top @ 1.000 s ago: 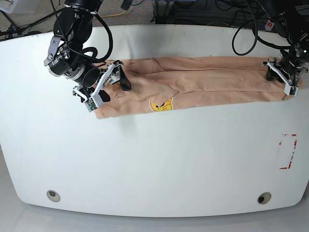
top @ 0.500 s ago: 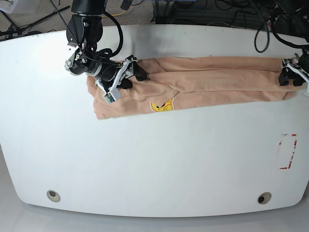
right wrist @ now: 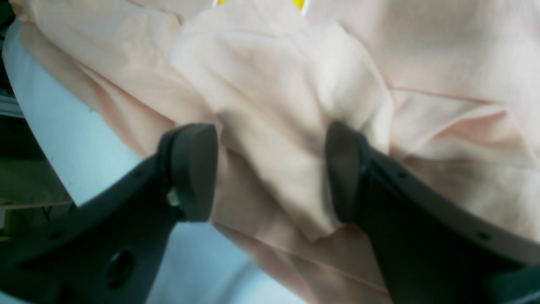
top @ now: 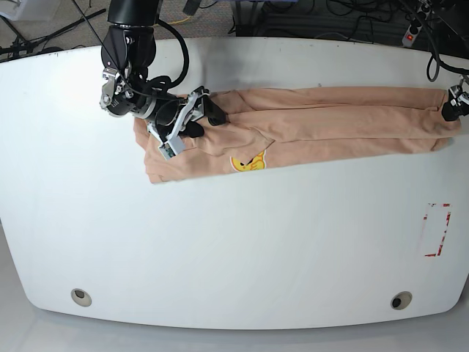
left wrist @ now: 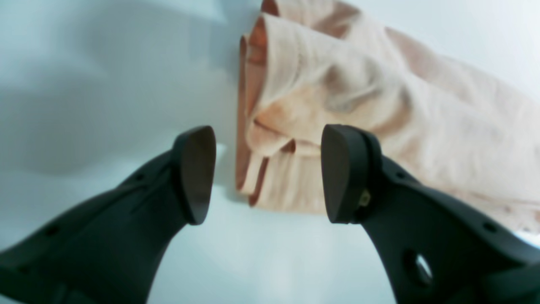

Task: Fold the T-shirt properly
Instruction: 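Hold the shirt's end with the right gripper while the left gripper releases, then grasp the shirt's other end with the left gripper and fold it toward the right gripper, then fold the shirt's end over with the right gripper onto the stack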

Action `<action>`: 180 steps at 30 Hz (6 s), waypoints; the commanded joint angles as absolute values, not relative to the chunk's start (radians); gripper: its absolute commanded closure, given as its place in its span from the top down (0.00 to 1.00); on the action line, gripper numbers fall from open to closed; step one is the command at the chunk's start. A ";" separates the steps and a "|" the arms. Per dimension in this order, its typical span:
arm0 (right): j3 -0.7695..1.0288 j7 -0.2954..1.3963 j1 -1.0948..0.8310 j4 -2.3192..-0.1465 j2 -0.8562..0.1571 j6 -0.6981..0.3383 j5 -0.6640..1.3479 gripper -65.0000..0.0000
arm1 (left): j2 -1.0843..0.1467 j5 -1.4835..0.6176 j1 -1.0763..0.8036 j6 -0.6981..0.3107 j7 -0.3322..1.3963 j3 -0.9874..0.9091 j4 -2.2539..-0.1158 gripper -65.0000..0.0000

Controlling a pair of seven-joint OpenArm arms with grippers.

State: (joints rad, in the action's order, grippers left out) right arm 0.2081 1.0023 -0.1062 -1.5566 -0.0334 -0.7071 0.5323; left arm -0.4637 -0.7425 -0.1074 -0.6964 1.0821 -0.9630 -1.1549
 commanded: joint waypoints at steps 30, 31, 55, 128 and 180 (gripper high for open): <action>0.214 1.035 -0.124 -1.598 -0.035 -0.698 0.510 0.58 | -0.521 -0.647 -0.036 -0.698 0.989 -0.760 -1.010 0.03; 0.213 1.035 -0.124 -1.598 -0.035 -0.698 0.510 0.58 | -0.521 -0.647 -0.038 -0.698 0.989 -0.760 -1.018 0.03; 0.209 1.035 -0.136 -1.598 -0.033 -0.698 0.510 0.58 | -0.274 -0.642 -0.294 -0.698 0.993 -0.452 -1.925 0.03; 0.490 1.118 -0.015 -1.369 -0.073 -0.698 0.858 0.89 | -0.366 -0.642 -0.271 -0.576 0.915 -0.338 -1.661 0.57; -0.260 0.915 0.018 -1.698 0.157 -0.495 0.679 0.00 | -0.288 -0.642 -0.231 -0.575 0.914 -0.262 -1.564 0.40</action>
